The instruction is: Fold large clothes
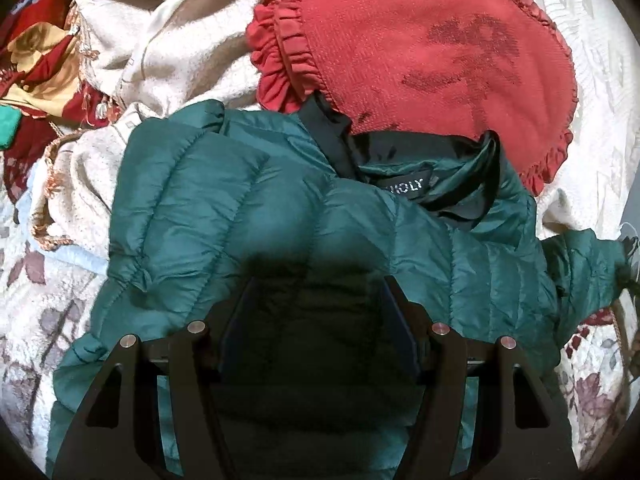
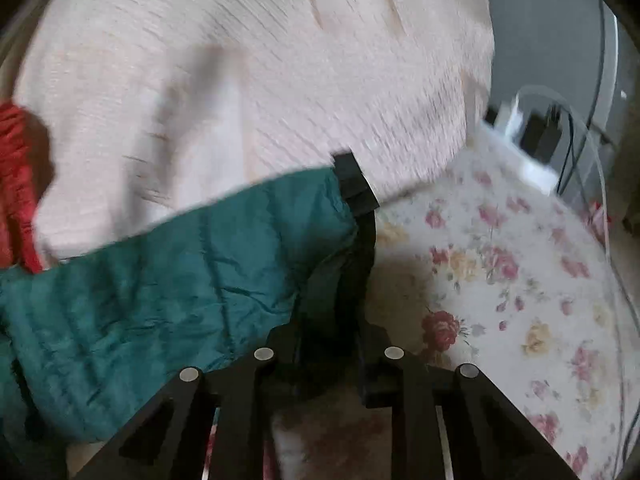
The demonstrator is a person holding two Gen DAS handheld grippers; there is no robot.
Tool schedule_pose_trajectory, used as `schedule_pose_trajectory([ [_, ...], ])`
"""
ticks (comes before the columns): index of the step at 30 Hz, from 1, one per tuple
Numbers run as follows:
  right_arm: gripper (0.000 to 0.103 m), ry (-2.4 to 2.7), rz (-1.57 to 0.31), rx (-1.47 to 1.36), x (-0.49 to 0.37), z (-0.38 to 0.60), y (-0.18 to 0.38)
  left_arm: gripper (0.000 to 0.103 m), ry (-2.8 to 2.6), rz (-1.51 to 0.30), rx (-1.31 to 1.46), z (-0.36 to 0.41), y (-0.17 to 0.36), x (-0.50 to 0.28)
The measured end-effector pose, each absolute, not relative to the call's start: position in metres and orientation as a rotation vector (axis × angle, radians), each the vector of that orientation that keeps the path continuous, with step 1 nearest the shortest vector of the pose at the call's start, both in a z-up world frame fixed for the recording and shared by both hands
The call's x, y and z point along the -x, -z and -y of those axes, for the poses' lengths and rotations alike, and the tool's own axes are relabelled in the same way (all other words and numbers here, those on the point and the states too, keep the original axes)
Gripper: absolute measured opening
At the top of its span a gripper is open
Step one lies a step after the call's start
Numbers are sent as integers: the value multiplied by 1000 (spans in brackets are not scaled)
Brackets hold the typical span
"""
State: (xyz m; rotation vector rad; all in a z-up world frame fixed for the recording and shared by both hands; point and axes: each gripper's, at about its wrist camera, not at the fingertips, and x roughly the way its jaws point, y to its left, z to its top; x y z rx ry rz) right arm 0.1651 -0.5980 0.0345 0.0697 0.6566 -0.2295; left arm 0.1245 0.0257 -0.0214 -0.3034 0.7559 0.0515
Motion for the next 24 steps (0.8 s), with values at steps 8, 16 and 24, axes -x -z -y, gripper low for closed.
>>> schedule_pose_trajectory([
  [8,18,179,-510,-1,-82,492,-78,62,-59,-766,336,-35,14,-115],
  [16,18,-46,-515,-38,-60,328,-57,63,-99,-724,398,-61,2,-102],
  [24,18,-287,-616,31,-103,170,-4,63,-187,-725,485,-94,12,-103],
])
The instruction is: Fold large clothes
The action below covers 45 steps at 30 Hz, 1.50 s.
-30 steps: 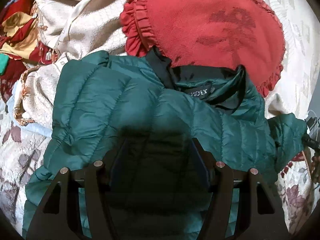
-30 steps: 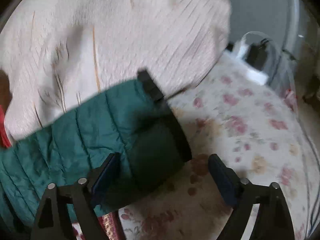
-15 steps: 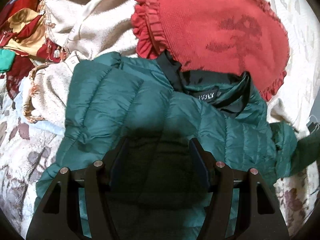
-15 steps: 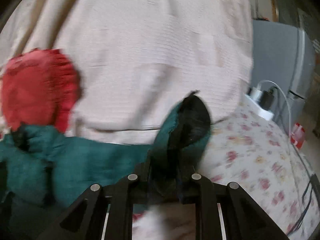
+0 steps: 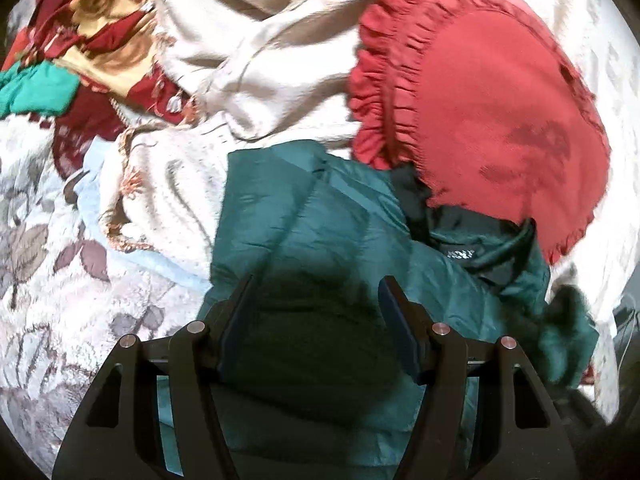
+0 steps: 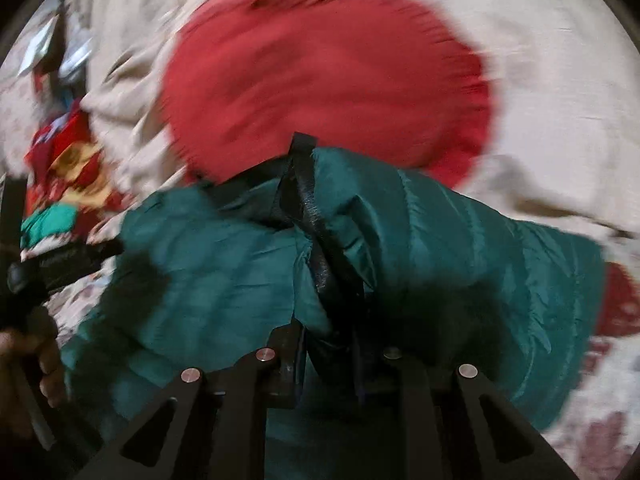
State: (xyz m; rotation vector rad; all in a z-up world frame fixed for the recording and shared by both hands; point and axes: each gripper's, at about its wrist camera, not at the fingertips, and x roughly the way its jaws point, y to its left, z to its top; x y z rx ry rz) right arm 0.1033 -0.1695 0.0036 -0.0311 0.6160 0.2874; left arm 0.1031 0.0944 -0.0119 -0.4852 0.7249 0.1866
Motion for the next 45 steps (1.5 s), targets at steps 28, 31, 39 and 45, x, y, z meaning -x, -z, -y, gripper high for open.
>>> schedule_pose_trajectory([
  [28,96,-118,-924,34,-41,245,76,78,551,-674,326,54,1,-118],
  [31,99,-108,-901,69,-38,244,80,78,596,-678,352,64,5,-131],
  [39,103,-98,-897,76,-36,248,85,12,561,-769,422,60,30,-156],
  [45,103,-99,-892,75,-52,235,87,10,524,-709,428,40,10,-135],
])
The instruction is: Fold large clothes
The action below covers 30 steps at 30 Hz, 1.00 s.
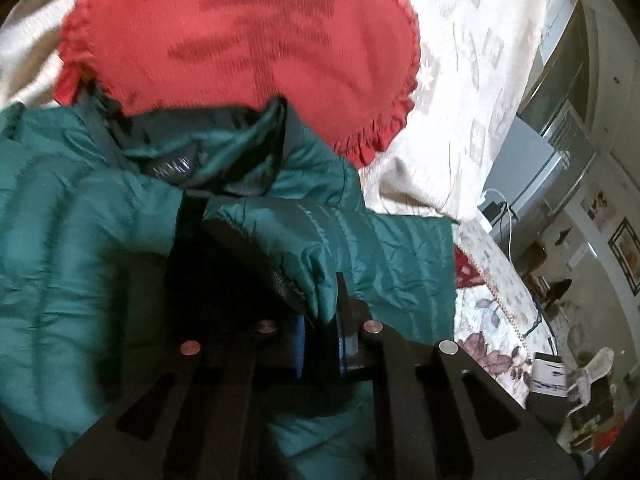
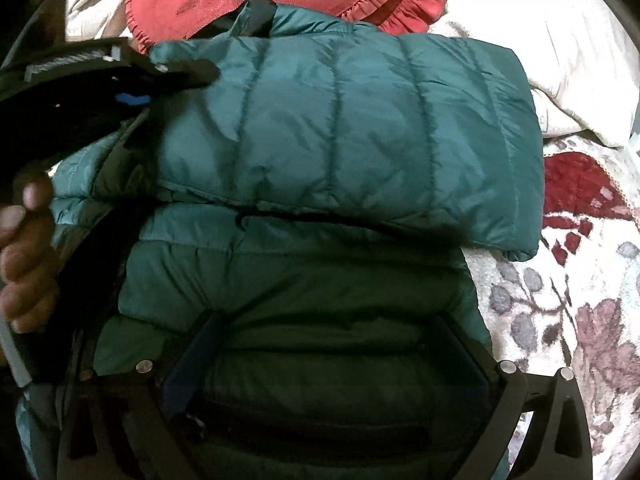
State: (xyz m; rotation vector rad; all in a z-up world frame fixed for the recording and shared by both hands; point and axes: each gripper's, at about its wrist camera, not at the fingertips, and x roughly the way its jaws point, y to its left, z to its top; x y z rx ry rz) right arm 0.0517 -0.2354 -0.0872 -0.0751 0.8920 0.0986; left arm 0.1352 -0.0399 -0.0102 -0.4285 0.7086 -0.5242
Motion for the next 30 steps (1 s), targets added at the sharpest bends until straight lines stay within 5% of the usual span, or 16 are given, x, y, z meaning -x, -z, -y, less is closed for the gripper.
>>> schedule_pose_trajectory([
  [11,103,-99,-909,70,-64,235,93,10,199,-614,587,-109,-17,-98],
  [16,103,-119,-926,52,-65,243,91,32,39,-783,641,-122,16,-109],
  [20,102,-162,-874,-52,-59,267,64,56,-102,-658,598,-132,-8,-77],
  [24,101,-119,-735,-215,-52,308,29,57,-246,-455,499,-131,-39,-47],
  [25,98,-94,-678,-233,-53,319,19,57,-211,-422,465,-123,-44,-46],
  [27,55,-85,-604,-198,-58,321,6,56,-102,-436,397,-103,-45,-58],
  [28,48,-110,-583,-135,-67,313,0,52,-72,-467,360,-91,-42,-65],
  [30,36,-167,-588,-60,-77,293,-5,28,-67,-556,279,-69,-29,-83],
])
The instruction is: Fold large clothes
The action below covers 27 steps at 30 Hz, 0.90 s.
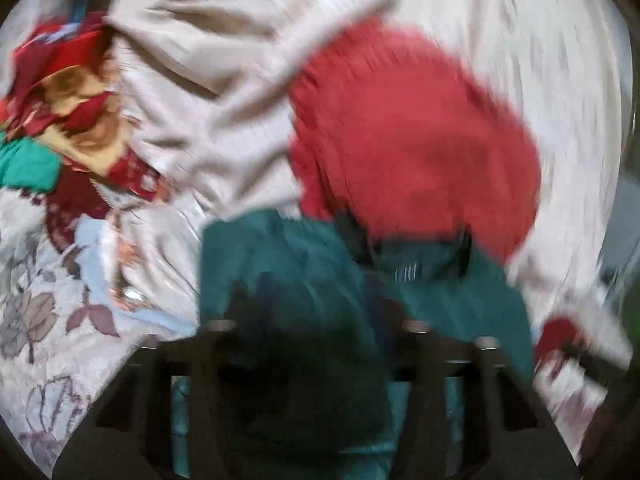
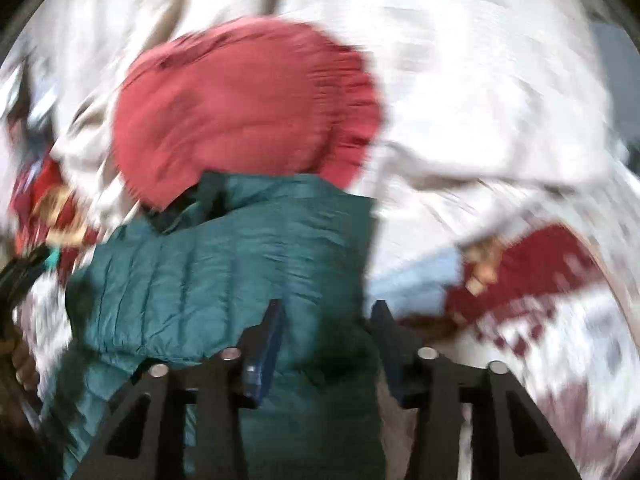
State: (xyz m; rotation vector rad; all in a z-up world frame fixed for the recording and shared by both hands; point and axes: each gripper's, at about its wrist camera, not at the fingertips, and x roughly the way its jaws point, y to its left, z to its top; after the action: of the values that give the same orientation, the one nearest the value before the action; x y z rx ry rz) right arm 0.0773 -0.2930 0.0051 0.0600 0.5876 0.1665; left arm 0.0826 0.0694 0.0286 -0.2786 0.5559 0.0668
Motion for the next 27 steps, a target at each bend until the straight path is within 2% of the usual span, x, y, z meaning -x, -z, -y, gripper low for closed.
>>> schedule_pose_trajectory([
  [5,33,-227,-714,25,-127,265,27,27,-161,-834,332,-79,26,-113],
  [8,36,-195,-844,12,-151,267,63,27,-153,-864,349,-79,31,-115],
  [13,38,-214,-907,46,-156,264,56,28,-162,-849,364,-77,31,-112],
  [19,37,-140,-609,-59,-162,276,-7,28,-177,-864,388,-74,33,-112],
  [27,38,-137,-719,-108,-220,278,50,28,-174,-888,383,-76,42,-127],
])
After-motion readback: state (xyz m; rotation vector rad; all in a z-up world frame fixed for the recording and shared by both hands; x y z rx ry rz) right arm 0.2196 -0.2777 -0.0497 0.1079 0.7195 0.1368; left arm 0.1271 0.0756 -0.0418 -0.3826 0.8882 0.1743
